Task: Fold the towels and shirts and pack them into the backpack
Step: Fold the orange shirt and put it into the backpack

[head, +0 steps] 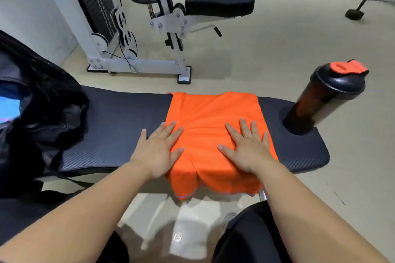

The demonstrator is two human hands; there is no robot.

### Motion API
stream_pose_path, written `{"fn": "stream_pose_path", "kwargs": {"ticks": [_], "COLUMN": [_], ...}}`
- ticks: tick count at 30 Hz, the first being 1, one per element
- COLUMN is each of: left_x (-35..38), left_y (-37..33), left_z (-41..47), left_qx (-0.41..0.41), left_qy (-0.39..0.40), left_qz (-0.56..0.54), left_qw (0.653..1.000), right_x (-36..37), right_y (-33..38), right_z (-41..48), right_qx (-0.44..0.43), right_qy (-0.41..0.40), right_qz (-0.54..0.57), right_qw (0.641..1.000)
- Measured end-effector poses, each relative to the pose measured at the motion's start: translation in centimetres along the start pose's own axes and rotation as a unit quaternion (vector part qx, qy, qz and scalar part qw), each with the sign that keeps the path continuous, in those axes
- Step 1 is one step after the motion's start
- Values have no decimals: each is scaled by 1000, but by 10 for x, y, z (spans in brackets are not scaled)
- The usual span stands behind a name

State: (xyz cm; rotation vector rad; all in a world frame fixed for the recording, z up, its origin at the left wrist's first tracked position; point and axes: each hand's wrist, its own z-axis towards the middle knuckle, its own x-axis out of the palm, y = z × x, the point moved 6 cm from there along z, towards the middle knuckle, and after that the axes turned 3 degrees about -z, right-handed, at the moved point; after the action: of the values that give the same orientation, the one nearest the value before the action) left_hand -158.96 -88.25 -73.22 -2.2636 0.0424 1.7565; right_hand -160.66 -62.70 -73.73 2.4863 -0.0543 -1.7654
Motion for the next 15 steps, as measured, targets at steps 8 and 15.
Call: {"fn": "stream_pose_path", "kwargs": {"ticks": [8, 15], "left_x": [-12, -25], "left_y": [61, 25], "left_z": [-18, -49], "left_qx": [-56, 70], "left_qy": [-2, -91], "left_qz": [0, 55], "left_qw": [998, 992], "right_x": [-1, -31], "right_y": [17, 35], "right_z": [-2, -45], "right_qx": [-64, -80], "right_qy": [24, -101], "right_qz": [-5, -36], "right_qw": [998, 991]}}
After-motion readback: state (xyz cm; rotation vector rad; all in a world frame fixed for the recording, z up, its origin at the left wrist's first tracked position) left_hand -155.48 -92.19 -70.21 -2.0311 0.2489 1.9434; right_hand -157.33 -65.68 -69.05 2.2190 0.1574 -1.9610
